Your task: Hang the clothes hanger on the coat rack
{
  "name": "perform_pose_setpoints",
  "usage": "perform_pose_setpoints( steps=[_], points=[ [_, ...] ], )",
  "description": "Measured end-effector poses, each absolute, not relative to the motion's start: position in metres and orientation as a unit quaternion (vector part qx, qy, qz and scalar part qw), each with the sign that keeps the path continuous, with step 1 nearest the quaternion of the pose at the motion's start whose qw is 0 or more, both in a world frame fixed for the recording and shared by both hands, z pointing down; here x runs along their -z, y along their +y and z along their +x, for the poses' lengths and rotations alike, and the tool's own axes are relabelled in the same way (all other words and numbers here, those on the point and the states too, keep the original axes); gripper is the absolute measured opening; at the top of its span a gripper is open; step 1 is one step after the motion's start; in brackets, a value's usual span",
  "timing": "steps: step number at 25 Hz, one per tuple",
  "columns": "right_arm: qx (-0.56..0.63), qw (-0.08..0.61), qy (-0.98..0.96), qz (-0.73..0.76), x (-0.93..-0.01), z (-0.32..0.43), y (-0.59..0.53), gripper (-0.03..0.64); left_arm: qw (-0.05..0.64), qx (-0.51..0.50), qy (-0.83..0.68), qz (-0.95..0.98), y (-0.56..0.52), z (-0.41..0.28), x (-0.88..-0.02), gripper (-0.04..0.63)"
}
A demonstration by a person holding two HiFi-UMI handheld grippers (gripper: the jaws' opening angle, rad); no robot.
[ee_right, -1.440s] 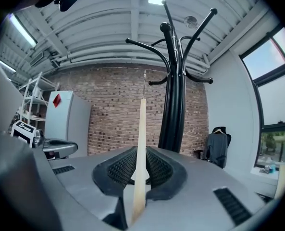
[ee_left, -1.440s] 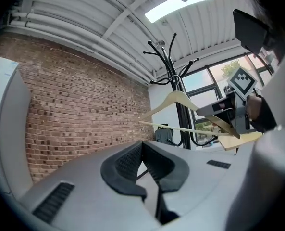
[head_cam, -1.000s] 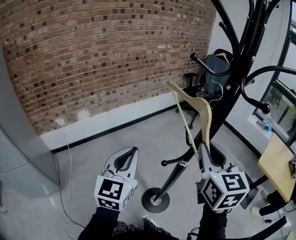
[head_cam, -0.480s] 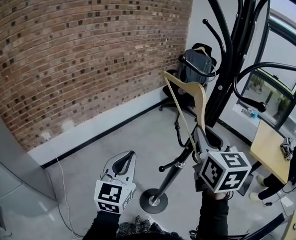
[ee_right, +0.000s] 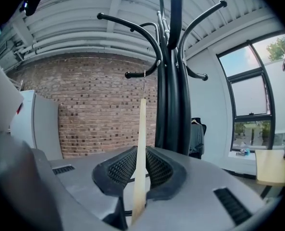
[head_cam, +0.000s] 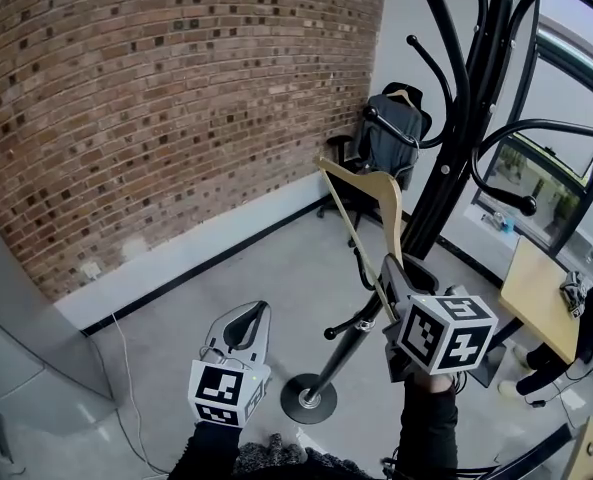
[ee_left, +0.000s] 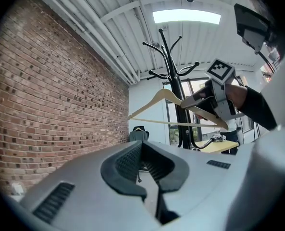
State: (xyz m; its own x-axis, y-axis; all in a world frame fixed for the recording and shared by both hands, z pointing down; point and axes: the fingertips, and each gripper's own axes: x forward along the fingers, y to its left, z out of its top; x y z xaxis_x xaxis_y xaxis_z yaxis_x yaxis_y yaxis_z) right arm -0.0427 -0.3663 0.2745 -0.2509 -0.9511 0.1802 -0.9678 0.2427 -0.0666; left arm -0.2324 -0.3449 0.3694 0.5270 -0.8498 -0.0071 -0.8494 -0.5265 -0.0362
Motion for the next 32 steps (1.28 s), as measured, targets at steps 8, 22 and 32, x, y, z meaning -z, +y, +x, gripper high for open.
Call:
perform_pose_setpoints(
  steps=[8,22,32],
  points=[
    [-0.066,0.052,-0.783,0.617,-0.279,-0.041,-0.365,0.062,0.019,0.005,0.486,-0.874,-0.341,-0.232,-0.373,0.009],
    [-0.008,0.026,-0.805,0.593,-0.246,-0.041,-0.336,0.066,0.028,0.014,0.489,-0.872,-0.335,-0.226,-0.364,0.009],
    [0.021,0.002,-0.799,0.600,-0.240,0.015,-0.282,0.063,0.040,0.016,0.488,-0.872,-0.322,-0.195,-0.359,0.009]
  ],
)
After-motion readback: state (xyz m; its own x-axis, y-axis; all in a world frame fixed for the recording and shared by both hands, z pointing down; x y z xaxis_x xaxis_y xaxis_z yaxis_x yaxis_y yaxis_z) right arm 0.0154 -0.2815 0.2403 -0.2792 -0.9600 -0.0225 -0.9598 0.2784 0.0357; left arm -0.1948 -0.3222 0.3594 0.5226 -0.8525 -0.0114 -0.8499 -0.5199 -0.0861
